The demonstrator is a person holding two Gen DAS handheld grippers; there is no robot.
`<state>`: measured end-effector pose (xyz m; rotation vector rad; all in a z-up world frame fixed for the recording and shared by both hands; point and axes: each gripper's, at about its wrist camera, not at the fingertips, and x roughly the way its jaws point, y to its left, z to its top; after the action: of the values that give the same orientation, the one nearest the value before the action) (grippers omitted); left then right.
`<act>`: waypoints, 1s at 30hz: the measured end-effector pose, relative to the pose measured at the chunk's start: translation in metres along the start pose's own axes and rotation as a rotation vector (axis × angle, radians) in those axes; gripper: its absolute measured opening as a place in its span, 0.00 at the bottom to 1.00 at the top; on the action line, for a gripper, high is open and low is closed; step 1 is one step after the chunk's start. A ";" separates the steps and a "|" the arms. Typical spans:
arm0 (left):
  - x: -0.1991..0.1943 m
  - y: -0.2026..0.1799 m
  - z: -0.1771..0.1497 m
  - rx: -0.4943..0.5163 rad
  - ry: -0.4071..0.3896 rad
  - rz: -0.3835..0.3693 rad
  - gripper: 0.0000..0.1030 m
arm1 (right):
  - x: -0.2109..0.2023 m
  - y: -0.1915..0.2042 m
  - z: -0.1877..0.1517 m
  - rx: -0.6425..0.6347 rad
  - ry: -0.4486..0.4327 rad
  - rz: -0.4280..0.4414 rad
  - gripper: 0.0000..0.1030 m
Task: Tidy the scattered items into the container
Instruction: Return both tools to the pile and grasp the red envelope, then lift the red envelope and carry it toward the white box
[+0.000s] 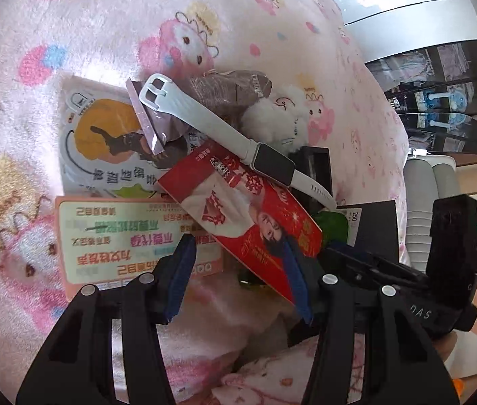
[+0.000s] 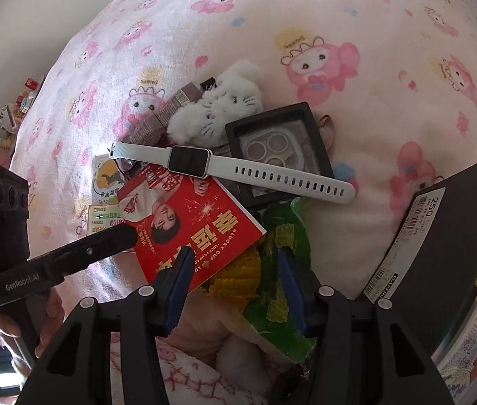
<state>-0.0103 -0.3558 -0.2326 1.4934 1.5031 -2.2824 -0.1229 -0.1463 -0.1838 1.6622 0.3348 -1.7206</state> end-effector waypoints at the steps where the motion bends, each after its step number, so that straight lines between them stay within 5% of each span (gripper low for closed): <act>1: 0.003 0.001 0.003 -0.014 0.008 -0.029 0.50 | 0.004 -0.001 0.000 0.007 0.010 0.003 0.45; 6: -0.001 0.003 0.010 -0.025 -0.014 -0.029 0.50 | 0.019 -0.004 0.001 0.055 0.049 0.082 0.47; 8: 0.000 0.002 0.013 -0.014 -0.021 -0.012 0.39 | 0.018 -0.004 0.003 0.055 0.029 0.084 0.47; 9: 0.001 0.001 0.014 -0.008 -0.023 0.012 0.22 | 0.018 -0.004 0.003 0.056 0.021 0.085 0.47; 12: -0.001 -0.004 0.011 -0.002 -0.032 0.008 0.12 | 0.014 -0.001 0.003 0.042 -0.004 0.088 0.37; 20: -0.049 -0.052 -0.012 0.112 -0.122 -0.026 0.12 | -0.043 -0.016 -0.018 0.098 -0.163 0.222 0.31; 30: -0.069 -0.158 -0.057 0.342 -0.130 -0.099 0.11 | -0.144 -0.047 -0.083 0.135 -0.378 0.199 0.30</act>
<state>-0.0106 -0.2610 -0.0777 1.3249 1.2266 -2.7475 -0.1008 -0.0166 -0.0721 1.3681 -0.1224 -1.8864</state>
